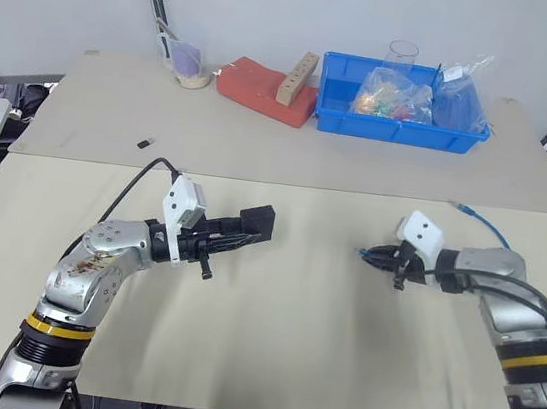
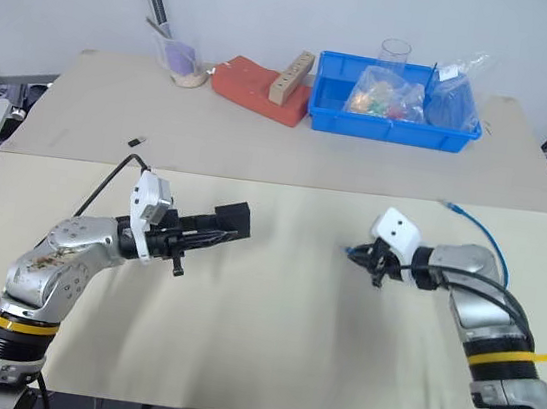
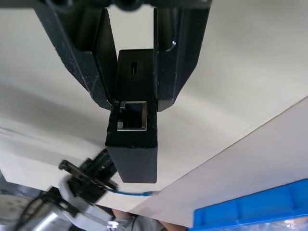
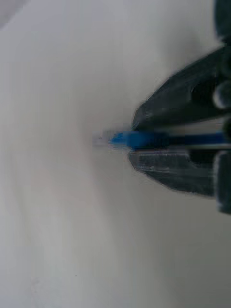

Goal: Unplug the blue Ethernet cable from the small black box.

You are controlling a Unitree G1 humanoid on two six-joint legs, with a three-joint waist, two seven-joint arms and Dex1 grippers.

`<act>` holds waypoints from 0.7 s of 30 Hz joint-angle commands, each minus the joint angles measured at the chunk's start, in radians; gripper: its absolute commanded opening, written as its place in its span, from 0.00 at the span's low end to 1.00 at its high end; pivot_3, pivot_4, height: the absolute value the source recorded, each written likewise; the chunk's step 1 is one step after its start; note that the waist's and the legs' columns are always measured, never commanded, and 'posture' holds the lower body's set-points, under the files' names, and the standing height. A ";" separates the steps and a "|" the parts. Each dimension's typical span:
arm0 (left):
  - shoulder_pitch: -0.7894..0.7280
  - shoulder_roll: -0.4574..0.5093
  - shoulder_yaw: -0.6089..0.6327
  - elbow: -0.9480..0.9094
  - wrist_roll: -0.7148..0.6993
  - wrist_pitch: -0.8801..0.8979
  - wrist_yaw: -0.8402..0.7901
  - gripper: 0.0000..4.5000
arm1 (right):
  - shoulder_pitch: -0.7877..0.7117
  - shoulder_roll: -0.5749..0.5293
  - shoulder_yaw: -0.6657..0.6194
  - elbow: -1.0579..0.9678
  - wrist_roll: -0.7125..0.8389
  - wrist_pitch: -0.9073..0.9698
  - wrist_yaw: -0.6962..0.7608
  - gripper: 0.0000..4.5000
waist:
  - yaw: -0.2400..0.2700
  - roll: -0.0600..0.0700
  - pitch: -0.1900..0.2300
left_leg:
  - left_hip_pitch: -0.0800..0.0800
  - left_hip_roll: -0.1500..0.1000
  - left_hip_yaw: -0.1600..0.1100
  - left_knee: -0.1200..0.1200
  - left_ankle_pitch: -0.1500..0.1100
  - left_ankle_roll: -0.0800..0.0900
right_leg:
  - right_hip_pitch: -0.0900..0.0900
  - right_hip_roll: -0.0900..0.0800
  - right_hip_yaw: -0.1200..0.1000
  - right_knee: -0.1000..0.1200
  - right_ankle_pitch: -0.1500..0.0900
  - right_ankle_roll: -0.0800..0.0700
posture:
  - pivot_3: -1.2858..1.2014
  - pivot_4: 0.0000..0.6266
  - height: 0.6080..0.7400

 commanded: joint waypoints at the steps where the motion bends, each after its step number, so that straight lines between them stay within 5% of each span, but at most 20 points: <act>1: 0.005 -0.011 0.016 -0.027 0.011 -0.040 0.025 0.12 | 0.033 0.010 -0.021 -0.067 0.014 0.039 -0.020 0.52 | 0.001 0.000 0.000 | 0.000 0.000 0.000 0.000 0.000 0.000 | 0.001 0.000 0.000 0.000 0.000 0.000 | 0.52 0.24 1.00; 7: 0.011 -0.037 0.049 0.034 0.037 -0.089 0.092 0.12 | 0.060 -0.017 -0.124 -0.306 0.145 0.210 -0.026 0.98 | 0.001 0.000 0.000 | 0.000 0.000 0.000 0.000 0.000 0.000 | 0.001 0.000 0.000 0.000 0.000 0.000 | 0.52 0.24 1.00; 14: -0.048 -0.134 0.055 0.275 0.183 -0.291 0.237 0.12 | 0.026 0.114 -0.252 -0.619 0.380 0.523 -0.220 0.99 | 0.012 0.000 0.000 | 0.000 0.000 -0.001 0.000 0.000 0.000 | 0.001 0.000 0.000 0.000 0.000 0.000 | 0.52 0.24 1.00; 21: -0.173 -0.240 0.040 0.581 0.317 -0.523 0.360 0.12 | 0.042 0.193 -0.204 -0.685 0.377 0.560 -0.353 0.99 | 0.030 0.000 0.000 | -0.001 -0.002 -0.001 0.000 0.000 0.000 | 0.000 -0.001 -0.001 -0.001 0.000 0.000 | 0.52 0.24 1.00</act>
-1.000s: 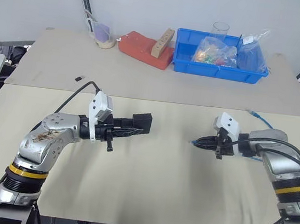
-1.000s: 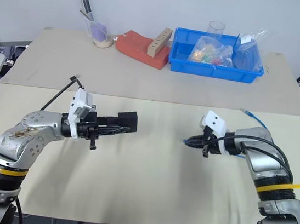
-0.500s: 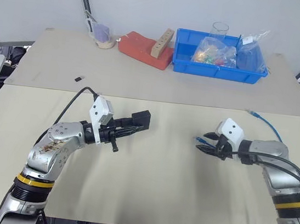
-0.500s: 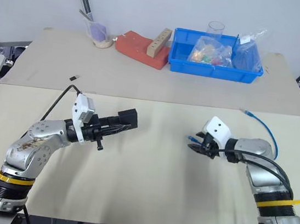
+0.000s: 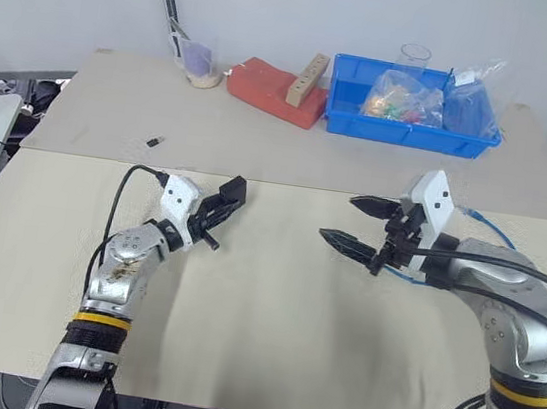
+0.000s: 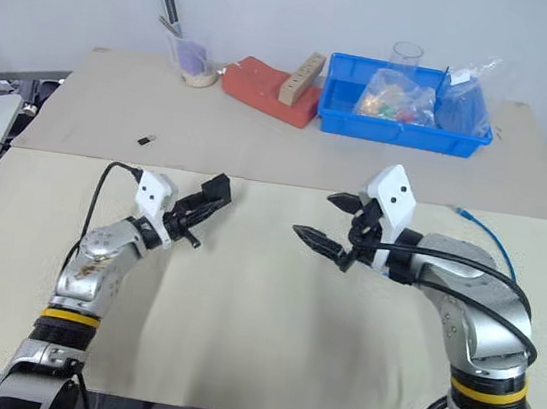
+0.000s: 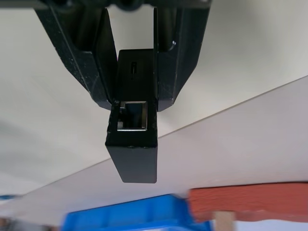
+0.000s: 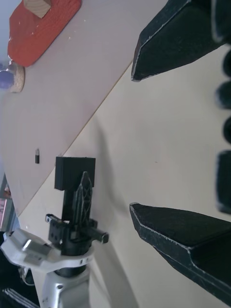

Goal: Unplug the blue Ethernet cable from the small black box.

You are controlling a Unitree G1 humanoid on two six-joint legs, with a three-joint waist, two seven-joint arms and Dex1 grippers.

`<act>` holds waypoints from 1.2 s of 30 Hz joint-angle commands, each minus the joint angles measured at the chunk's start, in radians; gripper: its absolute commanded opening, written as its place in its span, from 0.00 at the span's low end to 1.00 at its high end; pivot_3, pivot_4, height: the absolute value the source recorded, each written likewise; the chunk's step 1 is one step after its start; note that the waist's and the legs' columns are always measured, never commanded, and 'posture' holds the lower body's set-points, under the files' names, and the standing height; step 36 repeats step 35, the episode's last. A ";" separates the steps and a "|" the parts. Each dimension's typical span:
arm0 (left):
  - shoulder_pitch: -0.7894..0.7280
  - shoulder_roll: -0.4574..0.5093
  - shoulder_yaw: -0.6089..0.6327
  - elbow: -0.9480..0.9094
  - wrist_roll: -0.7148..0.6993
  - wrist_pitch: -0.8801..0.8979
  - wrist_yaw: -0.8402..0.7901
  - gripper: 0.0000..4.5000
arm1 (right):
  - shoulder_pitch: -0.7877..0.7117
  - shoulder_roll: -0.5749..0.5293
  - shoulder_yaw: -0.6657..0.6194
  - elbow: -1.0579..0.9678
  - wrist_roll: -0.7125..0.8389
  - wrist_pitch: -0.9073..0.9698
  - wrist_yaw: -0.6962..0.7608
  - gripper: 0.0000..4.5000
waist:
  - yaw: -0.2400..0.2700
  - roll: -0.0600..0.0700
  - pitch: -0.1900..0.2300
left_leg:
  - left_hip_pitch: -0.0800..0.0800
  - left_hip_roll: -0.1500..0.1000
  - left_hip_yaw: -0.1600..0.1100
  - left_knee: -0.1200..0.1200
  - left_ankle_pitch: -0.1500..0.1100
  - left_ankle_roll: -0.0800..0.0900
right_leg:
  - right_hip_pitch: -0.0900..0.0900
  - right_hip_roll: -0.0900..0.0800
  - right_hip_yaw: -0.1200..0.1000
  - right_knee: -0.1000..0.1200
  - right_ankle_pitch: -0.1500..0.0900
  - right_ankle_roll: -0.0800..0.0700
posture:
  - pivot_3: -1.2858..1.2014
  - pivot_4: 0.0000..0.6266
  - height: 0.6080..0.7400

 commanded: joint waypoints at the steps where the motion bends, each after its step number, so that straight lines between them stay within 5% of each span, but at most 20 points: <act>1: -0.068 -0.034 0.006 0.098 0.040 -0.109 0.049 0.12 | 0.005 0.016 0.000 -0.044 0.008 0.005 -0.052 0.99 | -0.001 0.000 0.000 | 0.000 0.000 0.000 0.000 0.000 0.000 | 0.000 0.000 0.000 0.000 0.000 0.000 | 0.52 0.24 1.00; 5: -0.122 -0.060 0.000 0.238 0.070 -0.183 0.050 0.12 | 0.021 0.017 0.008 -0.044 0.001 -0.006 -0.079 0.99 | -0.004 0.000 0.000 | 0.000 0.000 0.000 0.000 0.000 0.000 | -0.001 0.001 0.000 0.001 0.000 0.000 | 0.52 0.24 1.00; 13: -0.102 -0.059 0.019 0.253 0.041 -0.188 0.007 0.97 | 0.018 0.001 0.003 -0.027 0.002 -0.019 -0.087 1.00 | -0.016 0.000 0.000 | 0.000 0.001 0.000 -0.001 0.000 0.000 | -0.001 0.002 0.000 0.001 0.000 0.000 | 0.52 0.24 1.00; 20: 0.059 0.033 0.042 -0.051 -0.023 -0.004 -0.048 0.99 | 0.037 -0.025 -0.012 -0.021 0.008 -0.036 -0.056 1.00 | -0.021 0.000 0.000 | 0.001 0.002 0.000 -0.001 0.000 0.000 | -0.001 0.002 0.000 0.001 0.000 0.000 | 0.52 0.24 1.00; 28: 0.280 0.346 0.150 -0.584 -0.190 0.429 -0.131 0.99 | 0.094 -0.147 -0.109 0.074 -0.011 -0.152 0.044 1.00 | -0.014 0.000 0.000 | 0.001 0.002 -0.001 -0.002 0.000 0.000 | -0.001 0.001 0.000 0.001 0.000 0.000 | 0.52 0.24 1.00; 36: 0.277 0.450 0.236 -0.718 -0.289 0.578 -0.134 0.99 | 0.113 -0.153 -0.114 0.136 -0.028 -0.218 0.046 1.00 | -0.014 0.000 0.000 | 0.003 0.002 0.001 -0.003 0.000 0.000 | 0.000 0.002 0.001 0.000 0.000 0.000 | 0.52 0.24 1.00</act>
